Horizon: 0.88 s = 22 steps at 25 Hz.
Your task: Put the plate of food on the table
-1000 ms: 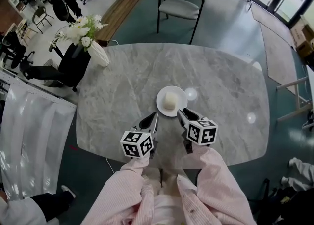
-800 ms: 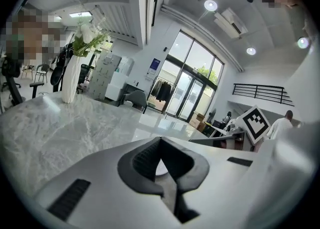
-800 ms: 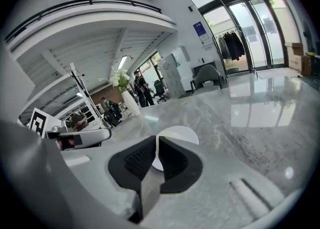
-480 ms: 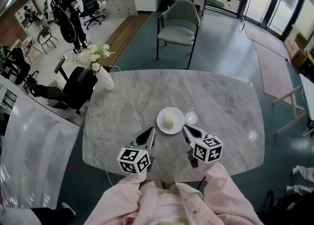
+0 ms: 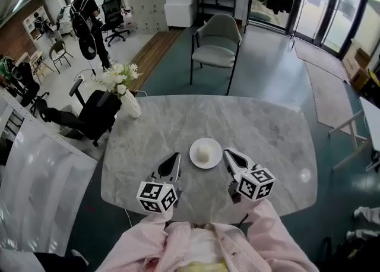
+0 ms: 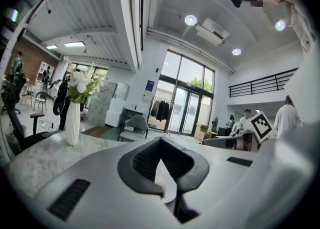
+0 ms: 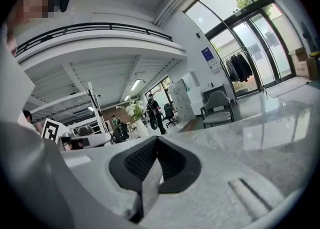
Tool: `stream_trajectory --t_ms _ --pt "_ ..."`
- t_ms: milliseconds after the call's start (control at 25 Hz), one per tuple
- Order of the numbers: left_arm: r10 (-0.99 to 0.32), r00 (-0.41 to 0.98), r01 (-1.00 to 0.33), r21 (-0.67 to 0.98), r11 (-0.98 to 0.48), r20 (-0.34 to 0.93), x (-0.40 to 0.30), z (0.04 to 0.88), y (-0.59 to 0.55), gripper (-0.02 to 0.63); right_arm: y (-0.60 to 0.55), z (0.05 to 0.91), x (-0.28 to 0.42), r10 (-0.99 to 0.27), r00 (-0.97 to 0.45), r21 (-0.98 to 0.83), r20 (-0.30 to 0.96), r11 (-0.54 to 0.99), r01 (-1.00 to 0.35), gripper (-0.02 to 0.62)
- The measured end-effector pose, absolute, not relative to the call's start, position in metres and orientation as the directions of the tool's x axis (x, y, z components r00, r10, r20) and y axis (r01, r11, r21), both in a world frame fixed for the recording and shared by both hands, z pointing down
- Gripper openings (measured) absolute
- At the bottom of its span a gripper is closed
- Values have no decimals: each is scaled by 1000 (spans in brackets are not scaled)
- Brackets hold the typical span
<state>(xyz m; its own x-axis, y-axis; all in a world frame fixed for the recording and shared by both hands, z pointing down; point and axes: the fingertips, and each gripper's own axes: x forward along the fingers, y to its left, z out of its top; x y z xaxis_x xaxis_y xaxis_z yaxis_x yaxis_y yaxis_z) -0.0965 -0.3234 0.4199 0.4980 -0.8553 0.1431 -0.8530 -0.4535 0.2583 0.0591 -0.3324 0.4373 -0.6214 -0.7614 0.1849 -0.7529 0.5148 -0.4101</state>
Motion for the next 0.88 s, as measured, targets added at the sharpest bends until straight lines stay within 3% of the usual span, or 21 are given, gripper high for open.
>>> stream_trajectory --t_ms 360,880 --pt "-887 459 -878 179 -444 52 -110 375 -324 -8 -335 393 77 -820 -570 -402 46 507 -762 5" --pt "-900 435 -892 148 -426 31 -117 366 -322 -8 -333 379 95 -863 -505 -333 11 473 -816 5"
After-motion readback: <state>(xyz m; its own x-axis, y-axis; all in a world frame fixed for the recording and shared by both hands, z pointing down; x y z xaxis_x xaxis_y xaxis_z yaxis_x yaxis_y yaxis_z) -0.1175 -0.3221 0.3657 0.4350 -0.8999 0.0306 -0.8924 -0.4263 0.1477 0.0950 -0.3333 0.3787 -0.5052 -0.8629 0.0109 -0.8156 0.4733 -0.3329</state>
